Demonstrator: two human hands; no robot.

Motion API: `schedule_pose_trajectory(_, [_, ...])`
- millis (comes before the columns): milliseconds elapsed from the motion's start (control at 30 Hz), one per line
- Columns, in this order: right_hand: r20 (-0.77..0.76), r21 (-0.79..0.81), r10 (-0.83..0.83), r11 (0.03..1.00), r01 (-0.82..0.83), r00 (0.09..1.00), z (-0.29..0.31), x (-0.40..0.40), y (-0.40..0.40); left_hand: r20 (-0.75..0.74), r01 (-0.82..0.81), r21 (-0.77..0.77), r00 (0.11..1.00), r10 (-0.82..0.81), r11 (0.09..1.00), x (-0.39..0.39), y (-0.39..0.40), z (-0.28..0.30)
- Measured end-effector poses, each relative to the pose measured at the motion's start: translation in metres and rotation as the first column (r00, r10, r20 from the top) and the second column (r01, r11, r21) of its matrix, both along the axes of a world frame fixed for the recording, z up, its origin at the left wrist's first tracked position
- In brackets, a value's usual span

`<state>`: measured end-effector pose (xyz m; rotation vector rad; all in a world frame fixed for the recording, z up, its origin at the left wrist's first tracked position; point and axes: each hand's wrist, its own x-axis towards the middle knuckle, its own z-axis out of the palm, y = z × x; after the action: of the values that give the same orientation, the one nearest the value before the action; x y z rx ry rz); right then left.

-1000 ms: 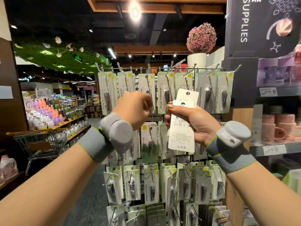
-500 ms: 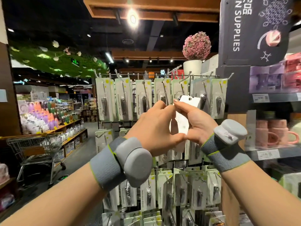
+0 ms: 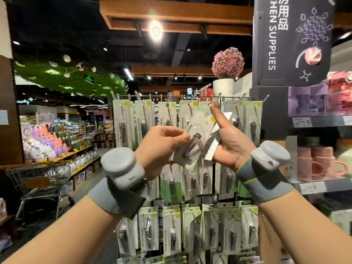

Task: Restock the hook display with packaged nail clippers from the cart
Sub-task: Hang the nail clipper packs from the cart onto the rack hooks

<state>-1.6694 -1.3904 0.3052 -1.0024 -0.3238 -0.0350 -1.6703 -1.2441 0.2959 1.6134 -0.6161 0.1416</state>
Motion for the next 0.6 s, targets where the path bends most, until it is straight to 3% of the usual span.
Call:
schedule_pose_trajectory(100, [0.034, -0.011, -0.137, 0.99, 0.138, 0.99, -0.003, -0.001, -0.002, -0.171, 0.077, -0.129, 0.98, -0.099, 0.989, -0.004, 0.007, 0.003])
schedule_pose_trajectory(300, [0.15, -0.01, -0.29, 0.955, 0.295, 0.945, -0.001, -0.009, 0.002, -0.206, 0.102, -0.15, 0.97, -0.132, 0.983, -0.002, 0.016, 0.001])
schedule_pose_trajectory(433, [0.211, -0.036, -0.315, 0.943, 0.33, 0.925, 0.0, -0.011, 0.003, -0.087, 0.014, -0.121, 0.996, -0.025, 0.993, 0.001, 0.025, 0.011])
schedule_pose_trajectory(600, [0.256, -0.23, -0.336, 0.89, 0.395, 0.906, -0.003, -0.014, 0.006, 0.128, -0.065, -0.072, 0.989, 0.074, 0.995, -0.005, 0.024, 0.026])
